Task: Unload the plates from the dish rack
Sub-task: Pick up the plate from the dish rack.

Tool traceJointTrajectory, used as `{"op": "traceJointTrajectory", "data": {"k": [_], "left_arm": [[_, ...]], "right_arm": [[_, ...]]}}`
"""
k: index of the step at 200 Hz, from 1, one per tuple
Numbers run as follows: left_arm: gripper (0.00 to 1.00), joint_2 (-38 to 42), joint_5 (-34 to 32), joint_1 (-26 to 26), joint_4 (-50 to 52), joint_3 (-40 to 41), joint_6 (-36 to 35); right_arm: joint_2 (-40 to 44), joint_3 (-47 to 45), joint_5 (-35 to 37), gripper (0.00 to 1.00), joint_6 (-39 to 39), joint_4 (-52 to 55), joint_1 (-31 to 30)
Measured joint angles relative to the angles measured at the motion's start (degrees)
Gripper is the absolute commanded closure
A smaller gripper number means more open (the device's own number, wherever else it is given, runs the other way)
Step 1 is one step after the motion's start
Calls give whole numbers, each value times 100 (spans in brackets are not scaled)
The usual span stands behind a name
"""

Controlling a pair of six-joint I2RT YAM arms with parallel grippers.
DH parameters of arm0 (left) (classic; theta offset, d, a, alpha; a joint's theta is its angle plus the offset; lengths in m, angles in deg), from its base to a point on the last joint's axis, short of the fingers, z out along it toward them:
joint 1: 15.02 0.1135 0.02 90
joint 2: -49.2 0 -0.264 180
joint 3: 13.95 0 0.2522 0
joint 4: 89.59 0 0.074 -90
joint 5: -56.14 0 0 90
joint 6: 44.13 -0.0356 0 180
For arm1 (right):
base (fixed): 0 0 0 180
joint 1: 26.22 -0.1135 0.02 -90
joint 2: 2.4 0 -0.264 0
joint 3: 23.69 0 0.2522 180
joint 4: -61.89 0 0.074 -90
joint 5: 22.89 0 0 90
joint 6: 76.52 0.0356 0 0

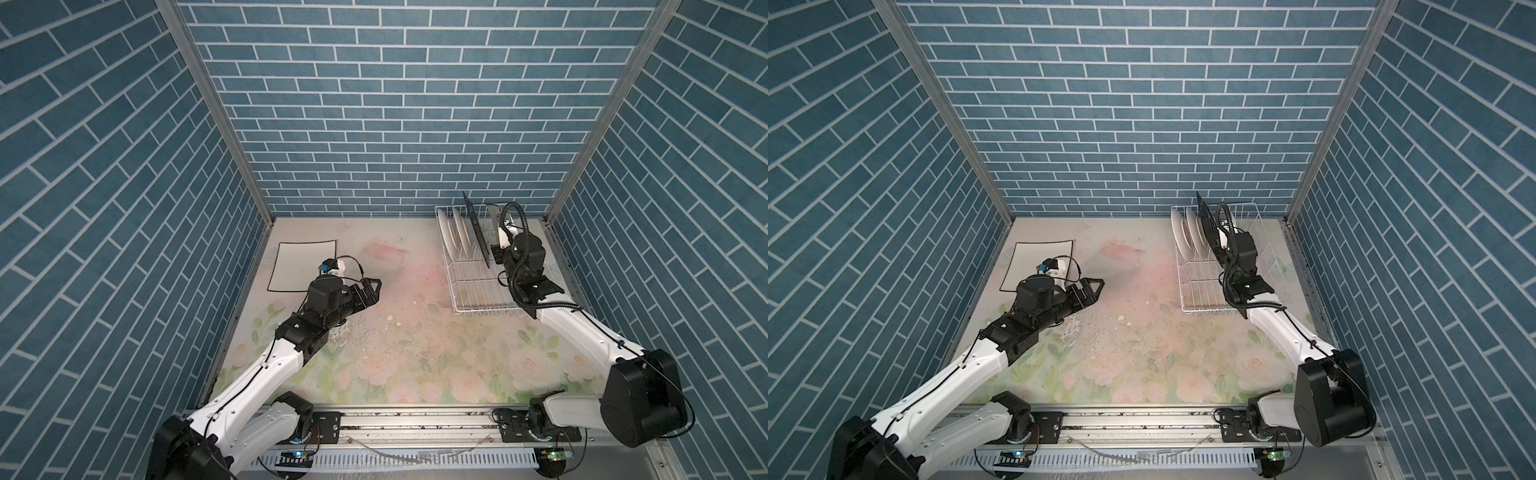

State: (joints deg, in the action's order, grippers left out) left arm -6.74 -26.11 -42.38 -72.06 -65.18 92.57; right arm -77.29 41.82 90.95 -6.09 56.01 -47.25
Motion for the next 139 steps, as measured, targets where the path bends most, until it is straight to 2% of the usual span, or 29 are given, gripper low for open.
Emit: {"op": "traceJointTrajectory", "data": {"k": [139], "left_arm": [[2,-7,-9,-109,-439,157,-11]], "right_arm": [[1023,0,245,100,-240,308,-494]]}}
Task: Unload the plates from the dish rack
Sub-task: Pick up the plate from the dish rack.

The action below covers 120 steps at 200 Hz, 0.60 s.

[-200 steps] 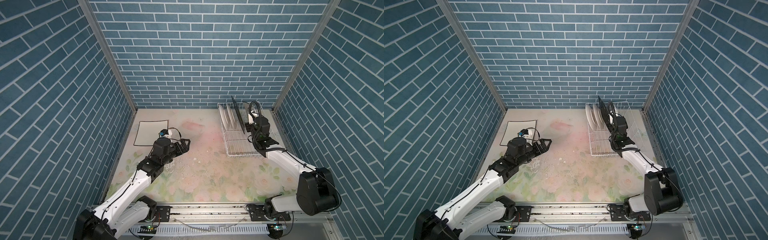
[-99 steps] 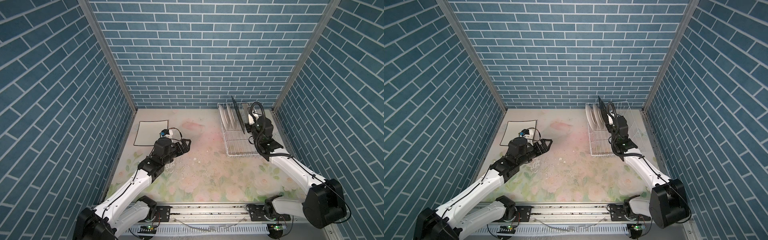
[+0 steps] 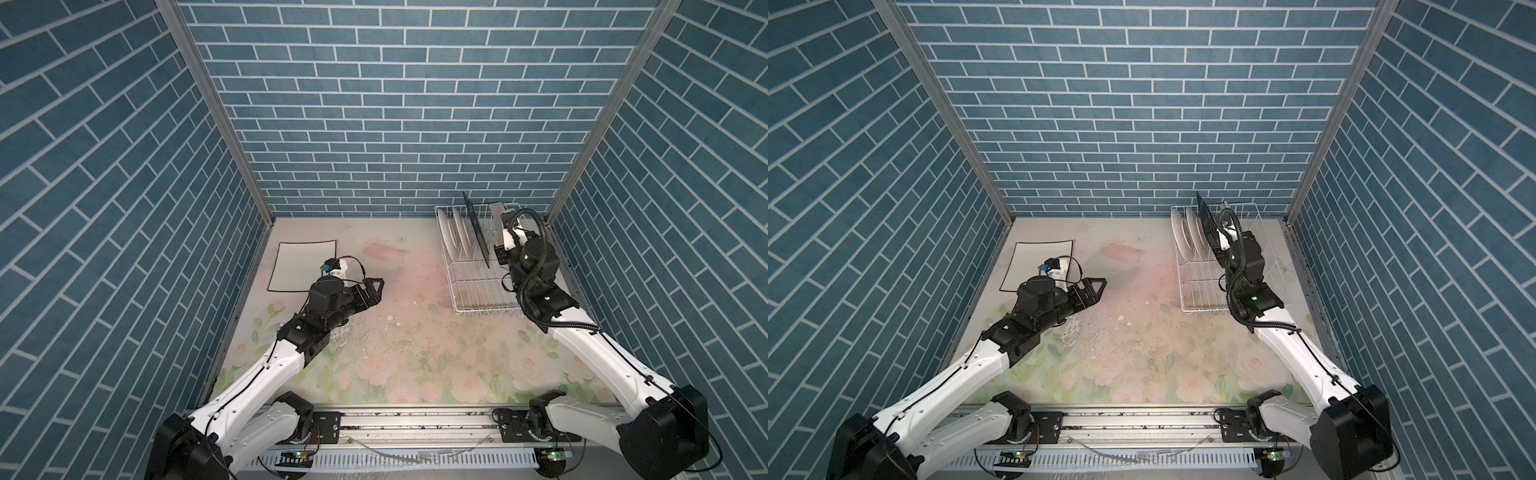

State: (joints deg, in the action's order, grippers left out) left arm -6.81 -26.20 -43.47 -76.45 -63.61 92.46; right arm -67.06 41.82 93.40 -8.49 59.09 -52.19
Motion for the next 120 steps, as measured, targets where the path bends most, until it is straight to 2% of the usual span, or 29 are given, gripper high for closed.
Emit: {"op": "traceJointTrajectory", "data": {"k": [54,120], "left_arm": [[2,-125,20,-4,-140,22,-68],[2,-238,59,-9,-151,15,-105]], "right_arm": [[527,76,168,100,-153,317,-474],[918,599,437,100,-463,603,-1421]]}}
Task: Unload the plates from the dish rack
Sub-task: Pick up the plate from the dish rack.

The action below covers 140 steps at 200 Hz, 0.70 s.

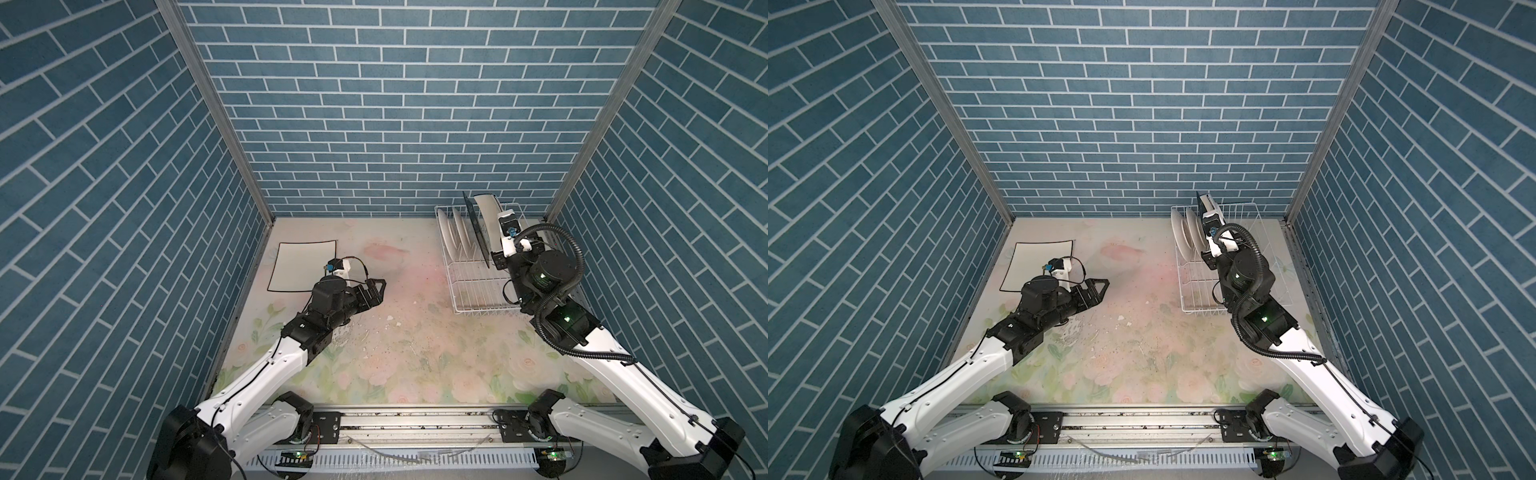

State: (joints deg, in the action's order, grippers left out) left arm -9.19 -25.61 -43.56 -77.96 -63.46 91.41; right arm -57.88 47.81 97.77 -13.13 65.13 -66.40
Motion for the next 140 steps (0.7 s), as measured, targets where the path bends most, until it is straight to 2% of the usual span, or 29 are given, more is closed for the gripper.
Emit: {"op": "traceJointTrajectory", "data": {"k": [44,75,140], "left_arm": [[1,-55,225,0,-315,0,-42],[0,-55,391,0,-616,0,-120],[0,-162,914,0,-1405,199,-289]], "right_arm": [[17,328,33,100,11,337,-647],[-140,483,-149,100,424,605,-984],[-1119,483,-649,100,1471,579,-1161]]}}
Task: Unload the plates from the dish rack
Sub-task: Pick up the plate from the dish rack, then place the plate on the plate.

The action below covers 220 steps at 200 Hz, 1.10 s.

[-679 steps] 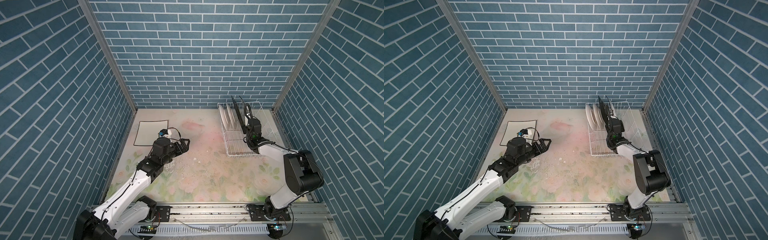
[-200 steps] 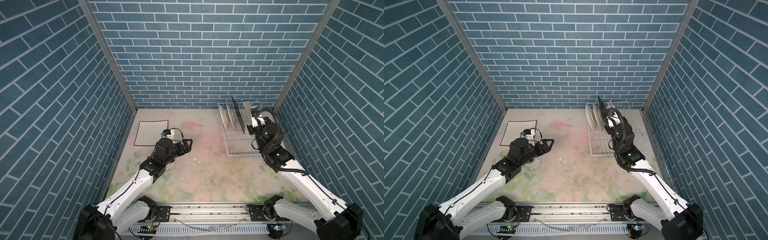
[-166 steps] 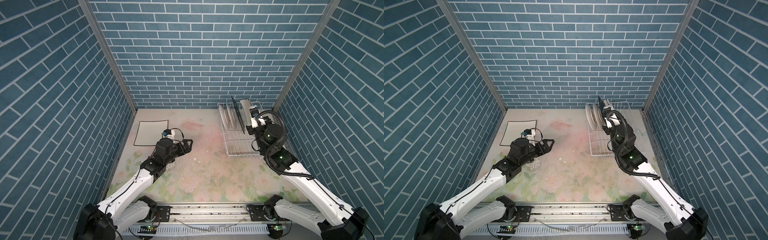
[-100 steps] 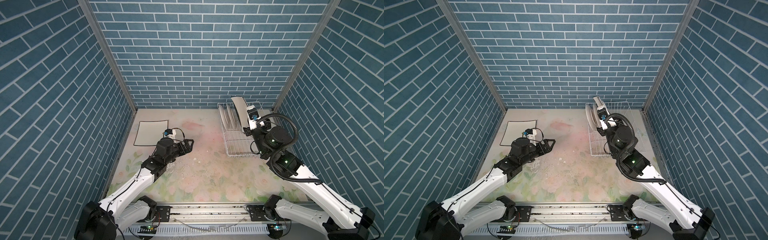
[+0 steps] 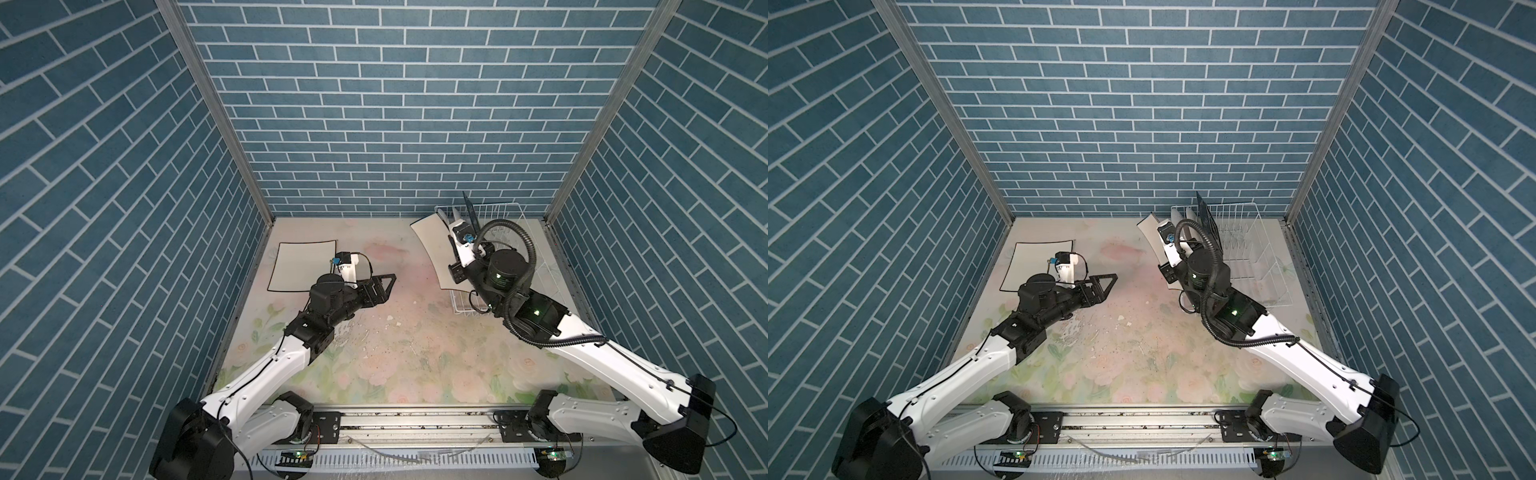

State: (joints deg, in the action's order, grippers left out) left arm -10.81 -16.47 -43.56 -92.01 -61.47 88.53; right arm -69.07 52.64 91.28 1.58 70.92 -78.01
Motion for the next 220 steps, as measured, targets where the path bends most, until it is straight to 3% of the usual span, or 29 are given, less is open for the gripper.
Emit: {"op": "traceJointTrajectory", "data": {"k": [73,150,220], "left_arm": [[0,-13,188,170,-433,356,168],[0,-17,603,776,-739,654,603],[0,-114,1200,1447,-754,654,754]], "right_arm": [[-848,201,-358,100,811,7,122],[-1198,251,-1705,100,3082,-214,1325],[-1711,166,-3008,100,5125,-1471,1923]]}}
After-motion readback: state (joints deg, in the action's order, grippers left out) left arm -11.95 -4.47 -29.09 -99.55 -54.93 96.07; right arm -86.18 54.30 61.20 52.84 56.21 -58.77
